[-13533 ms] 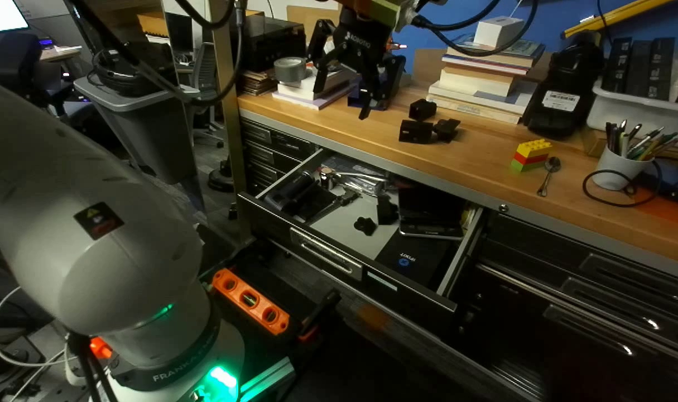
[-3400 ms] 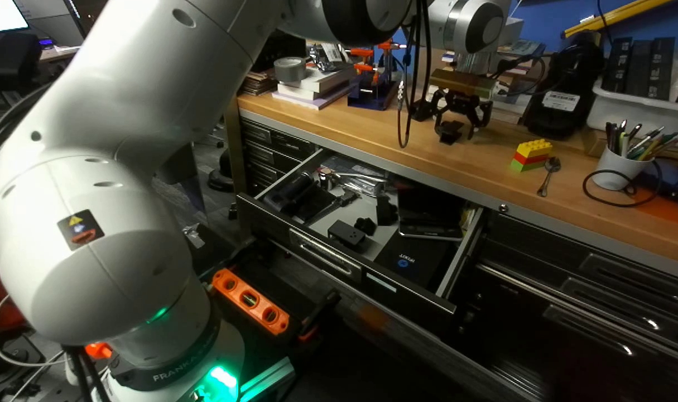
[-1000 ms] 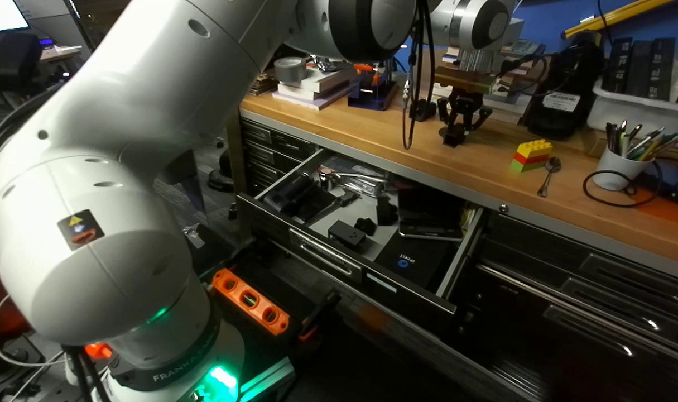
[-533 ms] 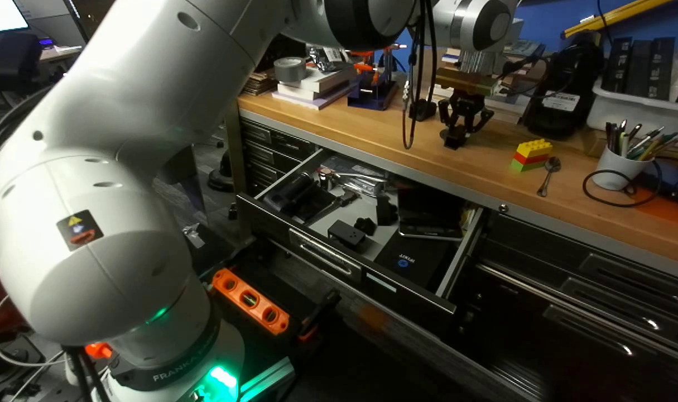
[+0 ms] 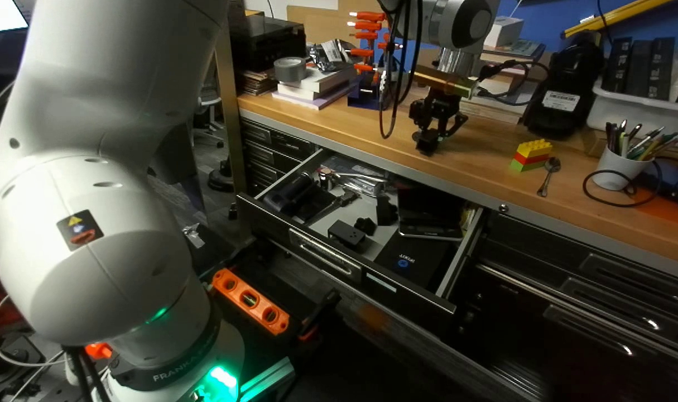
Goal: Put the black objects on the tabletop in the open drawer and then close the drawer
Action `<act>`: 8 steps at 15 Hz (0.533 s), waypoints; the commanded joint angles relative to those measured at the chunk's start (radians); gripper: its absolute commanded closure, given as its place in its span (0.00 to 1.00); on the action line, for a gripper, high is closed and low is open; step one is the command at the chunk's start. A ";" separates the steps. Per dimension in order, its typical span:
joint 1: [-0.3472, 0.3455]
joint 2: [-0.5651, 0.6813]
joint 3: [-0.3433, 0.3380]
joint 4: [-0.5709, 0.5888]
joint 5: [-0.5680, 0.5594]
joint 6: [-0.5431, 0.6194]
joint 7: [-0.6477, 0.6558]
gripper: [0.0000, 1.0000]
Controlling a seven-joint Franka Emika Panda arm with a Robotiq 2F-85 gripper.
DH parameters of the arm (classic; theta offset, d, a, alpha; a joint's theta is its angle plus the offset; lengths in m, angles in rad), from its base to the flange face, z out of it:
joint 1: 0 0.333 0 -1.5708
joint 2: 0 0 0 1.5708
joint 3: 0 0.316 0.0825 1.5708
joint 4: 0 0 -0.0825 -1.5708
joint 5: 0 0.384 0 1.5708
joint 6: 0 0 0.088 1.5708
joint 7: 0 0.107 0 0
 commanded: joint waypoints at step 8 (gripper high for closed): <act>0.027 -0.398 0.046 -0.606 0.145 0.174 -0.068 0.78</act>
